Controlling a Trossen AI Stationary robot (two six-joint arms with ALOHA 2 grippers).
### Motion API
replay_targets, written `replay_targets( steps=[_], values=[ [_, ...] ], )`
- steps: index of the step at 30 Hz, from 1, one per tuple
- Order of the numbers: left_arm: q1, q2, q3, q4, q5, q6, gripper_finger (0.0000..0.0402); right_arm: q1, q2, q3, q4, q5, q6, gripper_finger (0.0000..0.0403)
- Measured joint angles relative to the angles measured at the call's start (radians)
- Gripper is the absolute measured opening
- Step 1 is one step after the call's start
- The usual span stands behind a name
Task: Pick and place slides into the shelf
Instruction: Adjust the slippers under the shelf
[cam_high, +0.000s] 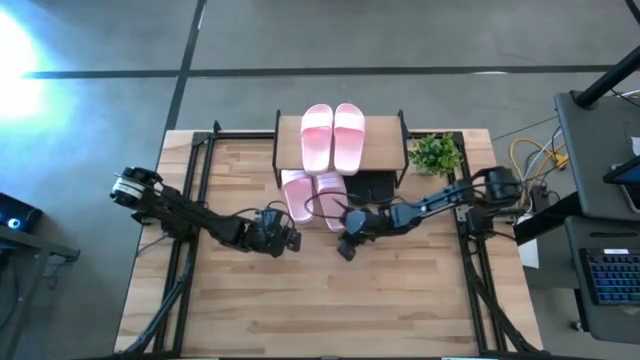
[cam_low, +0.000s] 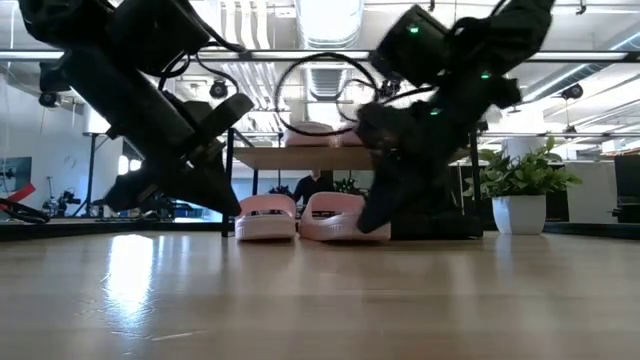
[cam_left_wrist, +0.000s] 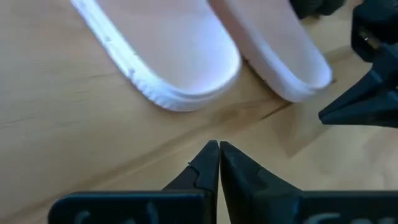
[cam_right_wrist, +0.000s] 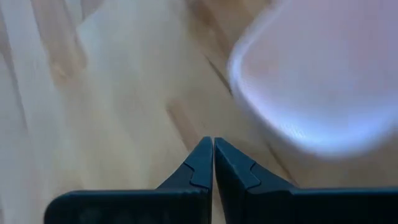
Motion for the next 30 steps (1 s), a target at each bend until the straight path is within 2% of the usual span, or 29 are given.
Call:
replay_targets(
  steps=[3, 12, 14, 17, 23, 27, 30],
  values=[
    [0.0, -0.001, -0.002, -0.006, 0.0, 0.0, 0.0, -0.003, 0.041, 0.06, -0.005, 0.04, -0.085, 0.0009],
    [0.0, -0.002, -0.002, -0.007, 0.0, 0.001, 0.0, -0.037, 0.174, 0.274, -0.042, 0.065, -0.295, 0.0009],
    [0.0, -0.002, -0.002, -0.005, 0.002, 0.001, 0.0, -0.051, 0.203, 0.321, -0.107, 0.019, -0.309, 0.0009],
    [0.0, -0.003, -0.002, -0.006, 0.005, 0.001, 0.0, -0.067, 0.219, 0.38, -0.212, -0.163, -0.311, 0.0009],
    [-0.001, -0.004, -0.002, -0.006, 0.004, 0.001, 0.0, -0.061, 0.128, 0.307, -0.245, -0.339, -0.267, 0.0009],
    [0.0, -0.005, -0.002, -0.003, -0.001, 0.002, 0.0, -0.064, 0.083, 0.203, -0.254, -0.307, -0.224, 0.0009],
    [0.0, -0.005, -0.002, -0.003, -0.008, 0.002, 0.0, -0.064, 0.079, 0.15, -0.248, -0.208, -0.222, 0.0009]
  ],
)
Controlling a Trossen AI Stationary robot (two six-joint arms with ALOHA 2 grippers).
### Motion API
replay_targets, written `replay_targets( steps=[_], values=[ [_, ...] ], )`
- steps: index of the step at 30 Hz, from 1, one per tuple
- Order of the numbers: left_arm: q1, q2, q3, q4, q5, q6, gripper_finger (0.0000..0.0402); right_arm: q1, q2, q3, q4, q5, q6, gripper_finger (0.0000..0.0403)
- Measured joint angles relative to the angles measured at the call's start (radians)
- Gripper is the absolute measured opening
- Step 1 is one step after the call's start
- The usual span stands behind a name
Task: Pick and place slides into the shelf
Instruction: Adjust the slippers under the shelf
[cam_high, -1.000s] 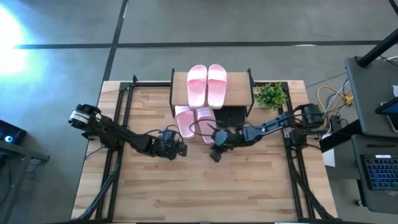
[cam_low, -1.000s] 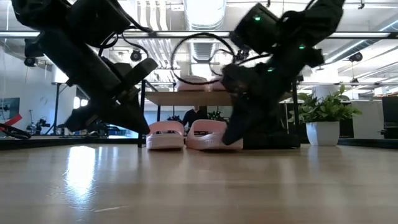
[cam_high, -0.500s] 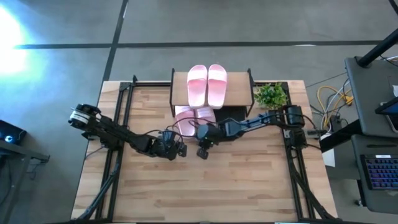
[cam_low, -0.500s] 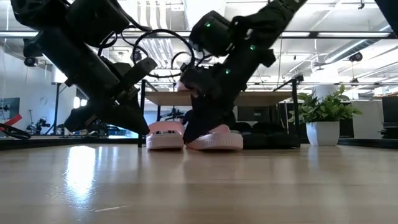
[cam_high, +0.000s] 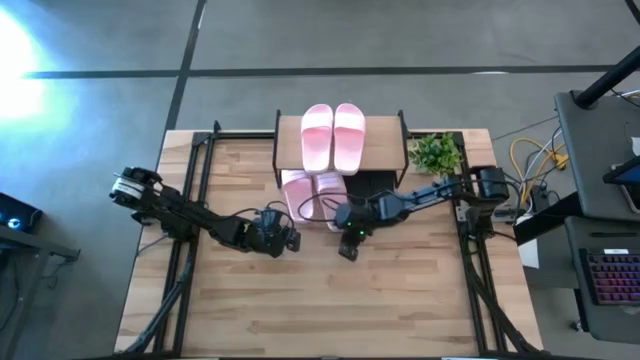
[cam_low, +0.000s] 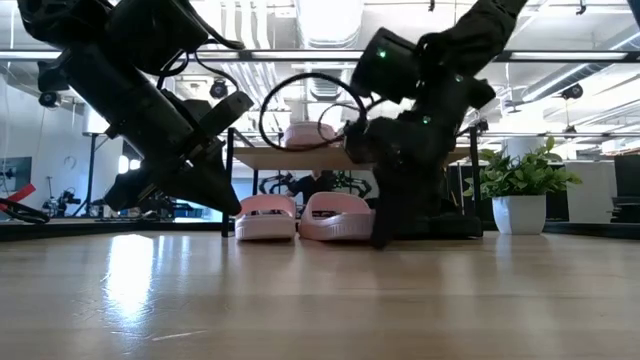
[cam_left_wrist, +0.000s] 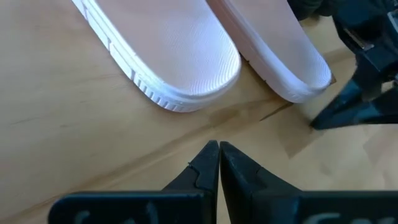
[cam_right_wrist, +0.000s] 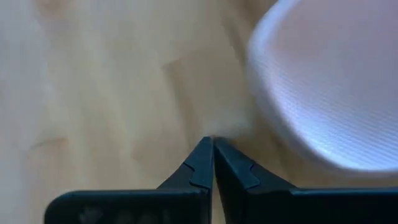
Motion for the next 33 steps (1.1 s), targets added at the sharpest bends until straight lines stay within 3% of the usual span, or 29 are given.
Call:
replay_targets(
  steps=[10, 14, 20, 25, 33],
  values=[
    [0.0, 0.0, 0.0, 0.004, 0.009, -0.001, 0.0, -0.054, 0.007, 0.044, 0.095, 0.308, -0.168, 0.0008],
    [0.002, 0.0, 0.0, 0.004, 0.011, -0.035, 0.0, -0.098, 0.008, 0.093, 0.095, 0.247, -0.241, 0.0008],
    [0.0, 0.024, 0.001, 0.054, 0.015, -0.12, 0.0, -0.141, 0.005, 0.104, 0.011, 0.053, -0.255, 0.0008],
    [0.0, 0.127, 0.015, 0.203, -0.005, -0.059, 0.0, -0.126, -0.063, 0.024, 0.005, 0.078, -0.255, 0.0008],
    [0.043, 0.247, 0.033, 0.247, -0.09, -0.079, 0.0, -0.122, -0.196, -0.081, 0.003, 0.158, -0.198, 0.0008]
  ],
)
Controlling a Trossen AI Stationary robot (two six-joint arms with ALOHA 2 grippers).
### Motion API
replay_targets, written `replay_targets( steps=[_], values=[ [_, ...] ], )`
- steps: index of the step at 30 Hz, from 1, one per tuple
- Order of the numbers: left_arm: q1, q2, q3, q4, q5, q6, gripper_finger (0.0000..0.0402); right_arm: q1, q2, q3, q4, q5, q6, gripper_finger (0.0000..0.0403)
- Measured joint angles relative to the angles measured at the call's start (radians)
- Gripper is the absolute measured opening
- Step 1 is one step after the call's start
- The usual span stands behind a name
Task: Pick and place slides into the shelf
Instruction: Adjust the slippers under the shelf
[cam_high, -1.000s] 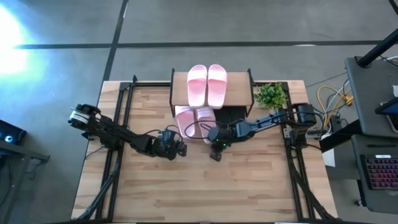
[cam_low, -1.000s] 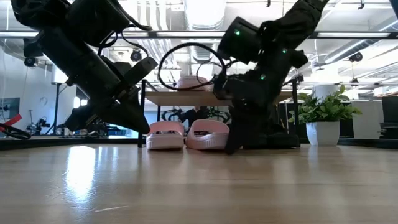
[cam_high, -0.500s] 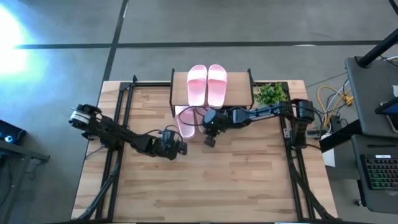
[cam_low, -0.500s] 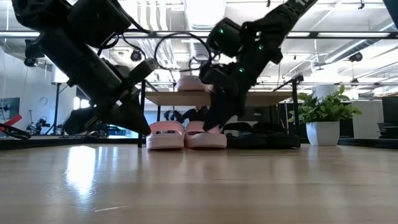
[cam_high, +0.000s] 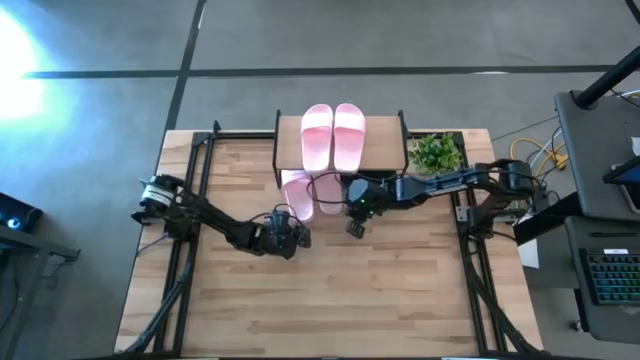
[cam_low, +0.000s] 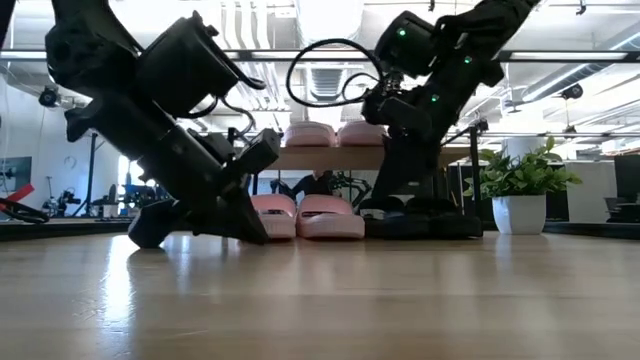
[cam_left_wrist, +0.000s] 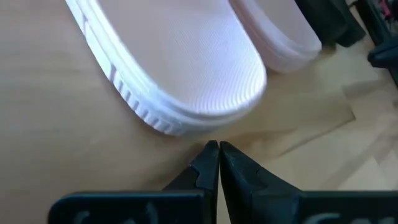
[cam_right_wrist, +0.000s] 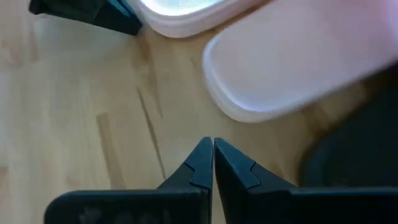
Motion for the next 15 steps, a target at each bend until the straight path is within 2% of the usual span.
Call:
replay_targets(
  steps=[9, 15],
  values=[
    [0.092, -0.002, -0.023, 0.0, -0.02, 0.057, 0.0, 0.0, -0.05, -0.062, 0.003, 0.03, 0.067, 0.0008],
    [0.157, -0.002, -0.026, -0.04, -0.114, 0.099, 0.0, 0.003, -0.055, -0.086, -0.002, 0.03, 0.075, 0.0008]
  ],
)
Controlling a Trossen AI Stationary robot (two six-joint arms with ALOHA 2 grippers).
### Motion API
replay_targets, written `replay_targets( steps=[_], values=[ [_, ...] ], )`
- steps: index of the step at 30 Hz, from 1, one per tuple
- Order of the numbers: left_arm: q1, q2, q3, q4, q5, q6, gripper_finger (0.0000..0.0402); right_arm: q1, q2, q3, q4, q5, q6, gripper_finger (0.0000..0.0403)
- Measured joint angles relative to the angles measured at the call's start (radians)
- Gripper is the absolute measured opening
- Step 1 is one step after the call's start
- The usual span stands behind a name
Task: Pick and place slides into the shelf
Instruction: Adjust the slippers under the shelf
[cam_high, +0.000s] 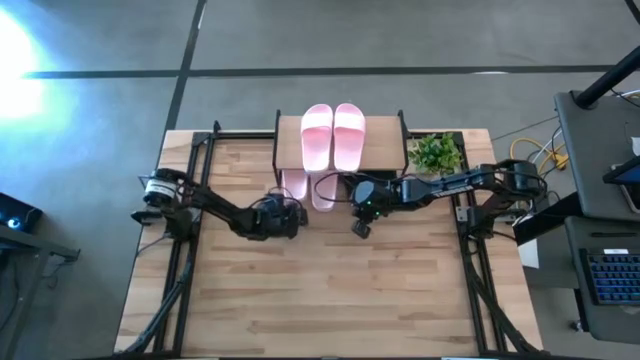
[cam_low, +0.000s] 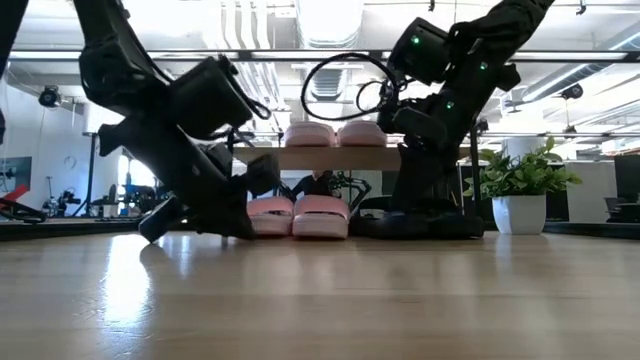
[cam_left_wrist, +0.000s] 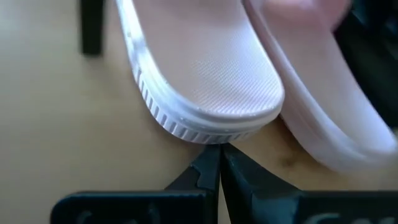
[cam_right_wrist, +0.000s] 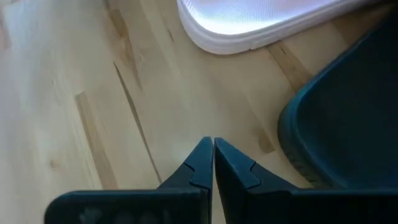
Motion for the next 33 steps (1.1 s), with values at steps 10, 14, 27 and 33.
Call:
replay_targets(
  steps=[10, 14, 27, 33],
  values=[
    [0.004, -0.079, 0.0, -0.025, 0.029, 0.095, 0.0, 0.013, 0.004, 0.001, 0.066, -0.097, 0.016, 0.0008],
    [-0.079, -0.167, -0.001, -0.037, 0.055, 0.183, 0.0, 0.033, 0.045, 0.001, 0.167, -0.115, 0.049, 0.0008],
    [-0.245, -0.316, 0.0, -0.261, 0.059, 0.109, 0.0, 0.036, 0.253, 0.042, 0.45, -0.014, -0.095, 0.0008],
    [-0.259, -0.328, -0.001, -0.269, 0.059, 0.11, 0.0, 0.016, 0.357, 0.139, 0.449, 0.035, -0.211, 0.0008]
  ],
)
